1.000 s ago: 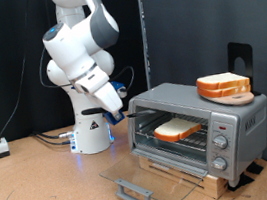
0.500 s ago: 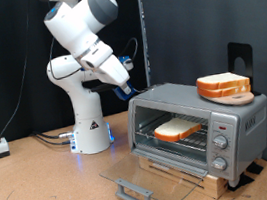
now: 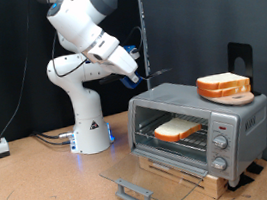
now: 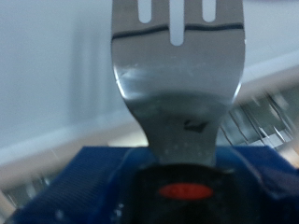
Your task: Make a piece of toast with the oven
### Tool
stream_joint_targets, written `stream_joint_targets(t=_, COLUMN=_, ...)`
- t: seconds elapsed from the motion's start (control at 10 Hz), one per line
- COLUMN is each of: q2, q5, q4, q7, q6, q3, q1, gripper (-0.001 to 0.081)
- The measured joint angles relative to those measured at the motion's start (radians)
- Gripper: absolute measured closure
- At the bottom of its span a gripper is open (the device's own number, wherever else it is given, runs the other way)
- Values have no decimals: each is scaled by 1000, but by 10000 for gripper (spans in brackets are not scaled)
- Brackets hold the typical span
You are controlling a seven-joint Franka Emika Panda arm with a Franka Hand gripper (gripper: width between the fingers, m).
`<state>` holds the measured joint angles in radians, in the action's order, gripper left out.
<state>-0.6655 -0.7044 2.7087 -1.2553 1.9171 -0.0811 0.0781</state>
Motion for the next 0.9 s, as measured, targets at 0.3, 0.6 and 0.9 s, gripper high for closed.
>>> stream_joint_targets(t=0.3, q2=-18, q5=-40, q4=16, q7=70, q6=-42, q3=73, q1=-43, gripper=394)
stream_joint_targets(t=0.6, q2=-41, q5=-114, q4=53, q7=127, q6=35, q3=204, q1=-82, gripper=394)
stream_joint_targets(t=0.9, q2=-60, q5=-173, q4=86, q7=158, q6=67, q3=298, q1=-121, gripper=394)
